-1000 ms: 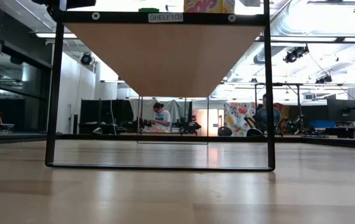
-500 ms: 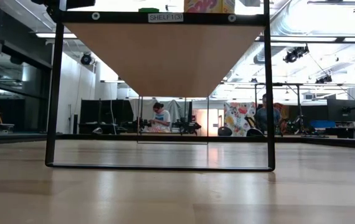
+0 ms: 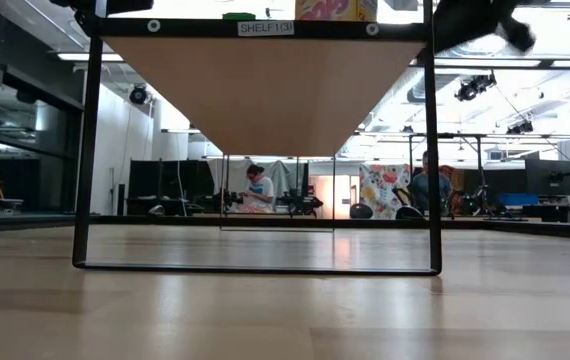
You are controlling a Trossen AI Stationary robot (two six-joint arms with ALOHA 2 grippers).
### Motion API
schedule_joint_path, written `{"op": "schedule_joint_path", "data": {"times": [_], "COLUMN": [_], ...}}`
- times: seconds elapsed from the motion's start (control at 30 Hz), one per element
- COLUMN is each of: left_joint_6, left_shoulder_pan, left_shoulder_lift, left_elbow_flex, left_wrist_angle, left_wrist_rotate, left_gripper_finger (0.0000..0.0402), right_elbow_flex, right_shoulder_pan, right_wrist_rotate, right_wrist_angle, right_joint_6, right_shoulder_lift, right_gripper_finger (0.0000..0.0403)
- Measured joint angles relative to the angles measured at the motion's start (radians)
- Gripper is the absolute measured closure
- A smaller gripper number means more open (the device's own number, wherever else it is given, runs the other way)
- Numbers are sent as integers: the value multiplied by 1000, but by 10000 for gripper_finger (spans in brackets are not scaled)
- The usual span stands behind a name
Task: Stack cereal on shelf
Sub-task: Put the top yellow cereal box on the shelf
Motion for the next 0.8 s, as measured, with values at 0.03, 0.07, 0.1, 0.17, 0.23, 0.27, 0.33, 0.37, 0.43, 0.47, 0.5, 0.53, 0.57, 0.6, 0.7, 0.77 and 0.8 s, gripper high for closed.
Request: {"op": "schedule_joint_path", "data": {"times": [0.03, 0.07, 0.1, 0.17, 0.23, 0.27, 0.33, 0.37, 0.43, 0.47, 0.5, 0.53, 0.57, 0.6, 0.7, 0.77, 0.8], "left_joint_6": [2, 7, 12, 16, 16, 14, 7, 7, 7, 7, 7, 7, 7, 7, 7, 7, 7], "left_shoulder_pan": [0, 0, 0, 0, 0, 0, 0, 0, 0, 0, 0, 0, 0, 0, 0, 0, 0], "left_shoulder_lift": [0, 0, 0, 0, 0, 0, 0, 0, 0, 0, 0, 0, 0, 0, 0, 0, 0], "left_elbow_flex": [0, 0, 0, 0, 0, 0, 0, 0, 0, 0, 0, 0, 0, 0, 0, 0, 0], "left_wrist_angle": [1, 1, 3, 5, 5, 5, 5, 2, 1, 0, -1, -1, -1, -1, -1, -1, -1], "left_wrist_rotate": [0, 0, 0, 0, 0, 0, -1, 0, -1, -1, -1, -1, -1, -1, -1, -1, -1], "left_gripper_finger": [401, 402, 401, 402, 401, 402, 401, 402, 402, 401, 401, 402, 401, 401, 402, 401, 402], "right_elbow_flex": [-47, -87, -117, -161, -177, -176, -162, -149, -127, -114, -104, -96, -87, -76, -53, -44, -39], "right_shoulder_pan": [-3, -6, -12, -20, -31, -35, -44, -48, -51, -51, -51, -50, -46, -42, -22, -11, -5], "right_wrist_rotate": [-9, -16, -15, -14, 2, 5, 4, -3, -23, -31, -47, -55, -66, -74, -76, -75, -72], "right_wrist_angle": [98, 196, 288, 432, 523, 555, 578, 585, 587, 588, 588, 585, 582, 582, 567, 561, 560], "right_joint_6": [-26, -52, -82, -149, -195, -213, -245, -263, -279, -279, -280, -283, -287, -287, -287, -287, -287], "right_shoulder_lift": [3, 7, 14, 31, 54, 66, 94, 108, 125, 134, 142, 147, 151, 154, 154, 155, 155], "right_gripper_finger": [398, 399, 401, 402, 402, 402, 402, 402, 402, 402, 402, 402, 403, 403, 403, 403, 403]}}
